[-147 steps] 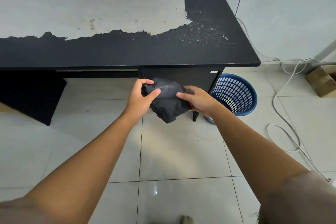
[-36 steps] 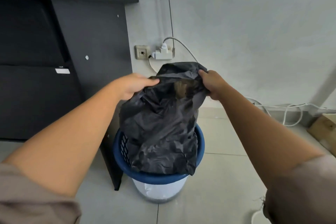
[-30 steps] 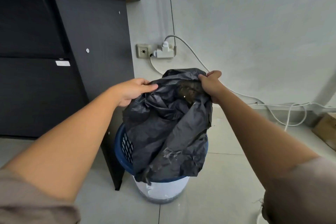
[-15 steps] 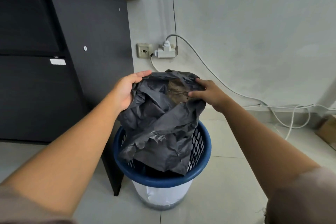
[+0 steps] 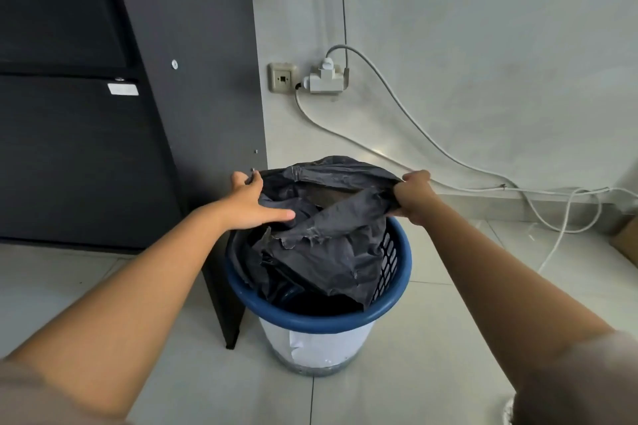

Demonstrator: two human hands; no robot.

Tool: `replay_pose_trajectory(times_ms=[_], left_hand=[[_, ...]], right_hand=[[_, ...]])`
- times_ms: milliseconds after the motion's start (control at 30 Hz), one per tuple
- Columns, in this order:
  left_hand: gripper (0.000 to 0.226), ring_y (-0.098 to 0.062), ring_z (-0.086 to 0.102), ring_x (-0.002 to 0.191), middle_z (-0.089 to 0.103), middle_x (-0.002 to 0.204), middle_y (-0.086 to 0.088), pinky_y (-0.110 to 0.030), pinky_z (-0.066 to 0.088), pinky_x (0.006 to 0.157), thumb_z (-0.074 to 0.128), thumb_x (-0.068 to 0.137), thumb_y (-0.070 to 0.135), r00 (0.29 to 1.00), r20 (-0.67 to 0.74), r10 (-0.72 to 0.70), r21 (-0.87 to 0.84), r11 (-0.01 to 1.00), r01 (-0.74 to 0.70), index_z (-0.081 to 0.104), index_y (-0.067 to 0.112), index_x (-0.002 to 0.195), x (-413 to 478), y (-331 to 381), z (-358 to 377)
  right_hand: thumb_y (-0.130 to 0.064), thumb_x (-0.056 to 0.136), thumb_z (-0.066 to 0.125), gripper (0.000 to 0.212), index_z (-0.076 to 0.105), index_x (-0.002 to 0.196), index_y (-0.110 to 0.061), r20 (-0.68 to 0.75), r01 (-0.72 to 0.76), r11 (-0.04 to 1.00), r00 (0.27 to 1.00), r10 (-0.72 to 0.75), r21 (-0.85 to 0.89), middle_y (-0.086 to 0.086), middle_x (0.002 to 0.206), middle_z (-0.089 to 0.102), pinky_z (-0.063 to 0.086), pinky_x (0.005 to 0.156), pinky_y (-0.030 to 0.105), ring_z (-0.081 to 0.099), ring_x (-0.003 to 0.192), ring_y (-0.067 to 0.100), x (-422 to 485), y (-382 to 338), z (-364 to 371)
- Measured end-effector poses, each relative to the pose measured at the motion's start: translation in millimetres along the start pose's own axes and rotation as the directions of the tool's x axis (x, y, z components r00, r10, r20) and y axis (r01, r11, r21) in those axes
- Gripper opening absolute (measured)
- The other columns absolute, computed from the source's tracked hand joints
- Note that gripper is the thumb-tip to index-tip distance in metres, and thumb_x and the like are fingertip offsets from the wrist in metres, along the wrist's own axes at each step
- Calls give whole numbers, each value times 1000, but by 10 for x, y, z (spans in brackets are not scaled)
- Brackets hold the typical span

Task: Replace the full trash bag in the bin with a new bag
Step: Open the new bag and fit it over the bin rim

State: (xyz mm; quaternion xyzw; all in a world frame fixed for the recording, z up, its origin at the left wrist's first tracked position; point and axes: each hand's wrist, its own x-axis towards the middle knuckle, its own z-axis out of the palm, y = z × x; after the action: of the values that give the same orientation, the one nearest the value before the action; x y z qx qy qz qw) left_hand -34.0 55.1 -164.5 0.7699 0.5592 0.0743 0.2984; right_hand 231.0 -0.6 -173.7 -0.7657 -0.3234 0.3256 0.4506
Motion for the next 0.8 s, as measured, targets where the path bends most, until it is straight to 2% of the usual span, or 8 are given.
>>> replay_pose_trajectory(times_ms=[100,200,300,367,500,567,667,800], left_hand=[[109,-24,14,145,-2,150,-5,-30,18,115,57,82,57,1000,-22,-8,33,999,8,-13,10,150,-30,-68,75],[86,-29,30,138,0,151,-9,-32,26,111,42,94,48,985,-169,-25,-35,999,20,-9,9,150,-20,-108,68],[69,-30,44,124,8,149,-10,-31,33,104,35,99,35,946,-324,-14,-59,998,-6,-1,9,151,-21,-102,2],[67,-28,50,110,10,147,-9,-30,38,92,37,100,30,922,-387,21,-35,999,-37,-1,10,151,-46,-60,-33],[69,-21,49,87,15,142,-9,-35,45,82,40,99,26,888,-445,113,59,994,-97,-2,11,151,-96,10,-27],[67,-24,52,89,18,140,-9,-35,46,81,41,98,29,912,-398,99,79,994,-73,4,11,151,-107,-7,-6],[54,-31,51,115,25,143,-13,-34,41,96,37,99,30,959,-278,64,161,987,-19,25,10,149,-132,-89,26],[42,-33,43,128,33,144,-17,-33,37,103,36,99,19,993,-106,46,354,935,-5,43,10,140,-227,-199,45]], right_hand=[[6,86,38,20,55,93,1,135,-161,851,985,107,500,16,86,56,48,49,31,53,68,25,6,-3,105],[2,83,46,24,49,63,-12,192,-96,819,981,-17,566,4,62,51,38,59,30,47,60,19,-24,-19,86],[6,84,52,20,62,78,-10,202,231,970,949,-242,79,7,76,54,39,59,20,48,70,17,-27,-10,28],[4,85,52,30,65,110,-6,151,363,892,931,-333,-270,13,103,56,46,69,14,55,89,24,8,-20,2],[-16,89,57,73,18,151,-22,156,424,772,903,-400,-474,19,138,28,30,107,27,40,126,32,-26,-46,14],[-5,89,49,79,7,152,-28,223,366,731,931,-291,-576,22,139,29,43,98,36,48,119,41,-61,18,42],[8,89,29,78,13,150,-37,224,160,877,973,-62,-452,18,146,27,60,54,41,56,101,50,-168,111,35],[8,90,25,51,56,124,-15,154,1,998,988,10,-67,18,129,46,52,36,25,57,79,34,-159,238,29]])
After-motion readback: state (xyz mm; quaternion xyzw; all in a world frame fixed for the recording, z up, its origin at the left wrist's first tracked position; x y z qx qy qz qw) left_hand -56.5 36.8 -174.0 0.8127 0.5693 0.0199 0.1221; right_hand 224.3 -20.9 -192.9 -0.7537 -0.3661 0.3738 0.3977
